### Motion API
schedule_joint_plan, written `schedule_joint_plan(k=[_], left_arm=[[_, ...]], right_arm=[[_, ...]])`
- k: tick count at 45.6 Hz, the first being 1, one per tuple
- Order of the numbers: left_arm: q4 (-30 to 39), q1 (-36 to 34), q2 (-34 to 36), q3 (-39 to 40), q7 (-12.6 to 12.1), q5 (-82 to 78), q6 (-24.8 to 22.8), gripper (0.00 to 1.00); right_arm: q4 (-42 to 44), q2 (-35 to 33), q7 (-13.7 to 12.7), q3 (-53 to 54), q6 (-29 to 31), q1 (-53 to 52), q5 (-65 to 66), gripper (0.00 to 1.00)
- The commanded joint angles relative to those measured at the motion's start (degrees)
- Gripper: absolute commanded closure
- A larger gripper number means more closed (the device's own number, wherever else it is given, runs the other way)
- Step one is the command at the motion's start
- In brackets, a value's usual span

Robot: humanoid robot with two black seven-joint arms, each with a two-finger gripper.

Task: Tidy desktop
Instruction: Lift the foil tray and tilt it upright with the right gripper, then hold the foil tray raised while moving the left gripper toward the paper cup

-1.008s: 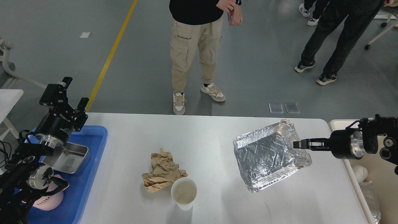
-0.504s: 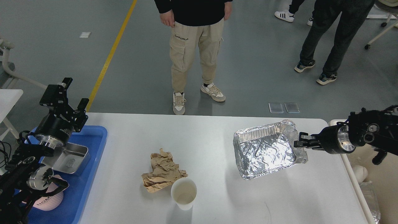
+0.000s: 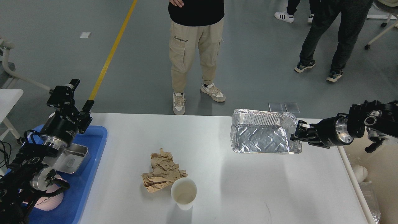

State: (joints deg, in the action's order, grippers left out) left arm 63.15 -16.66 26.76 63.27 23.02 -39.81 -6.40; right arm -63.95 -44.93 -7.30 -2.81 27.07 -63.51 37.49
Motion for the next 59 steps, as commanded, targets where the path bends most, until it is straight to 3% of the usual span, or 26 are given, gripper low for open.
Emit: schedule_joint_plan(k=[1,7,27,33,41,48,59], left_arm=[[0.2,0.1,0.9,-0.5,-0.7,0.1,0.2,0.03],[0.9,0.4,2.7,-1.0,-2.4,0.2,0.2,0.03],[1.0,0.4,3.2,-2.2,-1.9,0.0,0.0,0.03],[1.4,0.5,5.7,-2.7,-2.8,0.1,-0.5,0.03],[5.3,0.1,15.4,-6.8,-8.9,0.2,-5.5,0.03],[7.1,-2.1,22.4,-12.1,-9.0,-0.1,-9.2,0.03],[18.1,-2.7,36.7,-21.9,-9.0,-4.2,-10.3,0.03]], right_arm=[[0.1,0.3,0.0,0.0,-0.1,-0.5,0.1,1.0],[0.3,0.5,-0.1,0.0,-0.1,-1.0,-0.5,1.0],[1.0,1.3,-0.2,-1.1,2.7,-4.3,-4.9,1.0],[1.5,2.5,-0.2,-1.1,2.6,-4.3,-4.4,1.0],[2.7,4.0,-0.1,-1.1,2.6,-4.5,-4.3,1.0],[2.6,4.4,-0.1,-1.1,2.5,-4.7,-4.1,1.0],[2.7,4.9,-0.2,-1.1,2.4,-4.9,-3.9,1.0]])
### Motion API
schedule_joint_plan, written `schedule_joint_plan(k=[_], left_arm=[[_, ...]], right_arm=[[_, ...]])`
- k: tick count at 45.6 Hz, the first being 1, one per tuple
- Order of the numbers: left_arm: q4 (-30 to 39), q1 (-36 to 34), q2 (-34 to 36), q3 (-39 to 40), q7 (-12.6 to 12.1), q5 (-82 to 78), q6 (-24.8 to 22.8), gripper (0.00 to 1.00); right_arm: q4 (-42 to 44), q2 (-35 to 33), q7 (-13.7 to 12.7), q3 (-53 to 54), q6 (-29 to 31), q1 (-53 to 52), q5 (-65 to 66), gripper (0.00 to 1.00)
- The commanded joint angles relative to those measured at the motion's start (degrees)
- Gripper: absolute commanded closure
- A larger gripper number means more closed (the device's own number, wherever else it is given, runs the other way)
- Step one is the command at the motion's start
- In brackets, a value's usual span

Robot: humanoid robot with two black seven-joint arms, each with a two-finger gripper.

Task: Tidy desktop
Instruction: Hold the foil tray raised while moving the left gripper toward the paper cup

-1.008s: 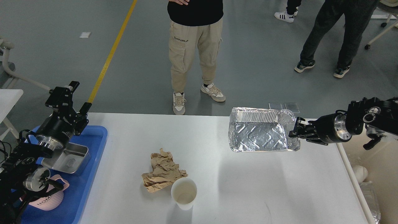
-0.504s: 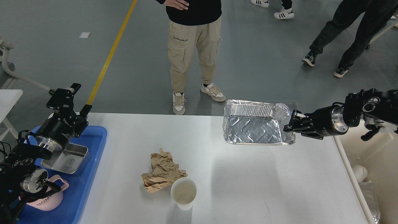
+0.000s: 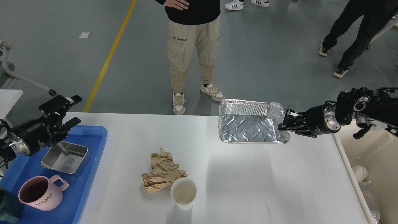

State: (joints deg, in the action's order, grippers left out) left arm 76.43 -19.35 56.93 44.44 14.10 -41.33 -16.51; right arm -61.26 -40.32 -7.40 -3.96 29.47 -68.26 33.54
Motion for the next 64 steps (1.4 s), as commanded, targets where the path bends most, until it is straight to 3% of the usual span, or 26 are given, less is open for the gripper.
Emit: schedule_joint_plan(k=[1,12,22,33,46,51,56,64], left_arm=[[5.7,0.1,7.9,-3.4,0.0,-3.3,-0.3,0.03],[14.3,0.5,26.5,-4.7,0.5,-5.4,-1.0,0.03],[14.7,-0.5,34.6,-3.3,0.3,-4.9,-2.6,0.03],[14.7,-0.5,30.0,-3.4,0.7,-4.7,1.6,0.03],[14.6,-1.8,24.9,-3.4,1.5,-6.9,-0.4,0.03],[14.4,-3.6,21.3,-3.4,2.0,-14.0,-3.3,0.03],[14.1,-5.4,17.0,-4.0,4.1,-23.7,-8.8,0.03],[13.0,-7.5,8.9,-4.1,6.8,-41.2,-13.1,0.03]], right_arm=[[0.0,0.2,-0.1,0.0,0.0,-0.2,0.0,1.0],[0.0,0.2,0.0,0.1,0.0,-0.4,0.0,1.0],[0.0,0.2,0.1,0.2,0.0,-0.5,0.1,1.0],[-0.1,1.8,0.1,0.7,-0.2,-0.5,0.1,1.0],[-0.2,2.0,0.1,0.4,-0.2,-2.1,0.0,1.0],[-0.2,2.0,0.1,0.4,-0.2,-2.4,0.0,1.0],[-0.2,2.0,0.1,0.4,-0.2,-2.1,0.0,1.0],[-0.2,1.7,0.1,0.3,-0.2,-2.2,0.1,1.0]])
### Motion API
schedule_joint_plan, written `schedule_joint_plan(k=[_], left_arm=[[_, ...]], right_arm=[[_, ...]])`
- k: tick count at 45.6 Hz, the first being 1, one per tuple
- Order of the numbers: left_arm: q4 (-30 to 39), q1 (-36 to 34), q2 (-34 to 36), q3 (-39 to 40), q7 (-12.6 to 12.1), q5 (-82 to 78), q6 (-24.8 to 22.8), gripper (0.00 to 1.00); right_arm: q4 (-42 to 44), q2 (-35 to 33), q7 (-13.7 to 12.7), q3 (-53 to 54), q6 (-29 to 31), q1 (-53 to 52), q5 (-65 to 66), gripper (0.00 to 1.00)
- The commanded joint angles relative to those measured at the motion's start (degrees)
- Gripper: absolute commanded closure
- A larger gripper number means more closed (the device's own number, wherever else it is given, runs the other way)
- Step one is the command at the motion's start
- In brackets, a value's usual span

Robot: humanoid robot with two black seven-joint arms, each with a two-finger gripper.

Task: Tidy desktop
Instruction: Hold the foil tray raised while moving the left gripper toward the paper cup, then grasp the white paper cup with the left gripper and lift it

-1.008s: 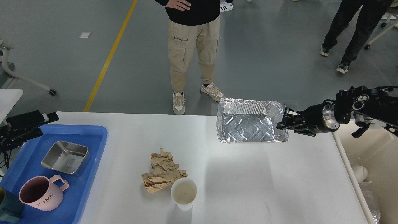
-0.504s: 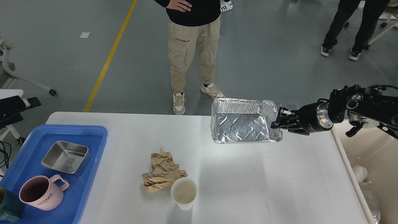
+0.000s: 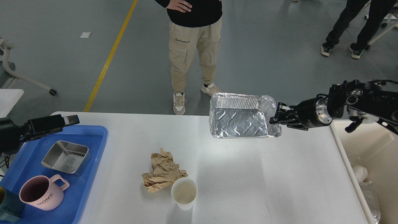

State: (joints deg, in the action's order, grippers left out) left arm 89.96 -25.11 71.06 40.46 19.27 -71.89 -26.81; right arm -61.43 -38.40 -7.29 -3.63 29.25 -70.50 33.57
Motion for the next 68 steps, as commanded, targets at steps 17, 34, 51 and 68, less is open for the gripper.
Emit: schedule_joint_plan(k=[17,34,51,68], left_arm=[[-9.3,-16.0,-25.9,-9.3,1.8,-29.8,-11.3,0.03],[-11.8,-23.5,-36.9,-20.1,2.6,-34.2,-10.8,0.09],[-15.8,-26.2,-42.2,-26.8,4.4,-38.8,-10.7,0.2],[-18.7,-25.7,-47.5,-29.1,4.4,-40.6,-9.4,0.27]], right_arm=[[-0.2,-0.2,0.2,0.3,0.0,0.0,0.0,1.0],[-0.2,-0.3,0.2,0.4,0.0,-0.4,0.1,1.0],[-0.4,-0.7,0.3,0.6,0.0,-0.5,0.1,1.0],[-0.4,-1.1,0.3,0.6,-0.1,-0.4,0.0,1.0]])
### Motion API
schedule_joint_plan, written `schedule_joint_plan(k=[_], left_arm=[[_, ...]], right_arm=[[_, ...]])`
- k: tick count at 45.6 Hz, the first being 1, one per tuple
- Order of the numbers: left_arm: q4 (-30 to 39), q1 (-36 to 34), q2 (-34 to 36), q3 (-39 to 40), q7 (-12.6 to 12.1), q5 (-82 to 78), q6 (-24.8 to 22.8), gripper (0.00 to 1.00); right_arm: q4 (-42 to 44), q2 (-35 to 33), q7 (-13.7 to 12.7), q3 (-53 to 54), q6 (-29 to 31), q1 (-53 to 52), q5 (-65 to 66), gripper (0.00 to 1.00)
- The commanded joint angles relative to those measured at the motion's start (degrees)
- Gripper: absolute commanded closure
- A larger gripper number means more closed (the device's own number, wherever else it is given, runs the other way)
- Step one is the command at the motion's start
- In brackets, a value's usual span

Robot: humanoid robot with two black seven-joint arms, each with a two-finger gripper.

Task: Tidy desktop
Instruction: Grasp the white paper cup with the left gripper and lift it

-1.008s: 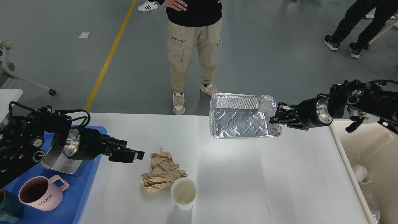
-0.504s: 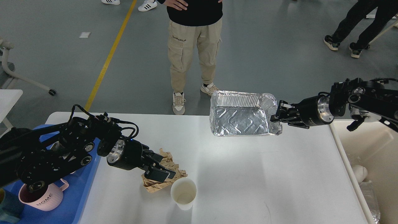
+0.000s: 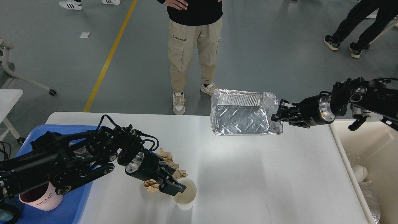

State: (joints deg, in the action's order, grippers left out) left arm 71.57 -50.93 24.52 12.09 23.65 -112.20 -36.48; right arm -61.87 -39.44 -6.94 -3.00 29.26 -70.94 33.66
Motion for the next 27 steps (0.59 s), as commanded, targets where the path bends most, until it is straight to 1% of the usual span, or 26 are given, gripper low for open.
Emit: schedule_joint_plan(k=[1,4,6,10,14,18,19,23,27], left_arm=[[-0.3,0.0,-1.1,-1.3,0.0,-0.4,0.4,0.3],[-0.4,-0.1,-1.1,-2.0,0.1,-1.1,0.4,0.38],[-0.6,0.0,-1.1,-2.0,0.2,-1.3,0.4,0.47],[-0.7,0.2,-1.2,-2.1,0.3,-1.4,0.4,0.57],[-0.7,0.2,-1.1,-2.2,0.8,-1.4,0.4,0.64],[-0.8,0.0,-0.6,-2.2,2.0,-1.5,0.4,0.73],[-0.9,-0.1,-0.5,-2.2,2.8,-1.8,0.4,0.76],[-1.0,-0.2,-0.4,-2.2,4.6,-2.7,0.4,0.81],[-1.1,0.0,-0.4,-2.2,5.4,-3.6,0.4,0.86]], right_arm=[[0.0,-0.1,0.0,0.0,0.0,0.0,0.0,1.0],[0.0,-0.1,0.1,0.0,-0.1,0.0,-0.1,1.0],[0.0,-0.1,0.0,0.0,-0.1,0.0,0.0,1.0],[0.0,-0.1,0.0,0.1,-0.1,0.0,-0.1,1.0],[0.1,-0.1,0.0,0.1,-0.1,0.0,0.0,1.0],[0.1,-0.3,0.1,0.1,-0.1,0.0,0.0,1.0],[0.0,-0.5,0.1,0.1,-0.1,0.1,0.0,1.0],[0.0,-0.7,0.1,0.1,-0.1,0.2,0.0,1.0],[0.0,-0.8,0.1,0.1,-0.1,0.2,0.0,1.0]])
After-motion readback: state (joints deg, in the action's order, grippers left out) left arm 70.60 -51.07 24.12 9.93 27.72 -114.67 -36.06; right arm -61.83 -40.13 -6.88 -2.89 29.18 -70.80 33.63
